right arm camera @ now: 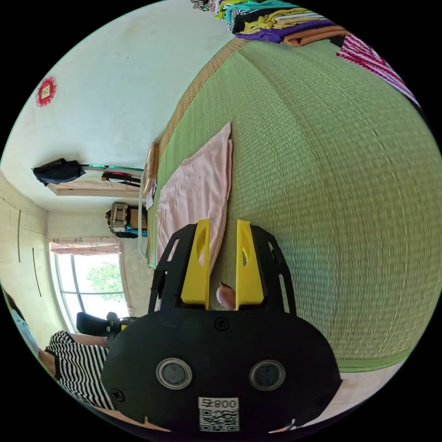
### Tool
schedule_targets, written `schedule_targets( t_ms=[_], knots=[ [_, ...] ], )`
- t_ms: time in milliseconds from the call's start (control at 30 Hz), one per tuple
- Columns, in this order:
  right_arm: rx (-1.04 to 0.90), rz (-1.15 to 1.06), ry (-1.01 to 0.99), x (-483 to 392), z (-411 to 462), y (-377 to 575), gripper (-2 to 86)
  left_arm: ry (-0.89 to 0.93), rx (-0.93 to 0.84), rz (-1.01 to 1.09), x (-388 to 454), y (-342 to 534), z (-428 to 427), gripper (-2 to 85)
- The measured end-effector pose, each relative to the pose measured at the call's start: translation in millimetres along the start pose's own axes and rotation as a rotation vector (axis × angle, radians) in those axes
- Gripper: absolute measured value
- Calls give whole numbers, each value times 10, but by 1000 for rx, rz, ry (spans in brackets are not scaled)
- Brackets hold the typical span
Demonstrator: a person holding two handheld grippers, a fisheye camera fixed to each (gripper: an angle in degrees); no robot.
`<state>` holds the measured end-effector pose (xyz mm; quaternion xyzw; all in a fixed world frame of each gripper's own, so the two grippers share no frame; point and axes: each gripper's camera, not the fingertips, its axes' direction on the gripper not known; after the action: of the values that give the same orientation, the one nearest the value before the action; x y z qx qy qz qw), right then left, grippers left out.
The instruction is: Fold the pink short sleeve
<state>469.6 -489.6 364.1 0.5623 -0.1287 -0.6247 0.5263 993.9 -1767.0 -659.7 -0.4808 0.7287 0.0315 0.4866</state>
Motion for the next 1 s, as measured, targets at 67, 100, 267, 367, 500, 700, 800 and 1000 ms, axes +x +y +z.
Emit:
schedule_targets(
  t_ms=[67,100,267,367,500,700,800,1000],
  knots=[
    [3,3,-8,13,107,-262,85,17,2,-7,-18,-19,-7,9],
    [6,6,-13,19,128,-324,85,30,5,-13,-35,-28,-3,9],
    [15,23,-75,80,277,-808,77,86,14,-39,-128,-56,71,9],
    [17,25,-104,94,335,-1025,74,106,23,-46,-189,-62,151,9],
    [16,25,-137,84,403,-1246,68,131,32,-54,-291,-48,305,10],
    [6,29,-161,-7,516,-1522,36,161,45,-62,-455,21,612,10],
    [7,35,-167,-73,532,-1629,26,175,49,-66,-538,81,815,9],
    [34,18,-172,-317,392,-1780,17,225,70,-80,-739,264,1263,10]
  ],
)
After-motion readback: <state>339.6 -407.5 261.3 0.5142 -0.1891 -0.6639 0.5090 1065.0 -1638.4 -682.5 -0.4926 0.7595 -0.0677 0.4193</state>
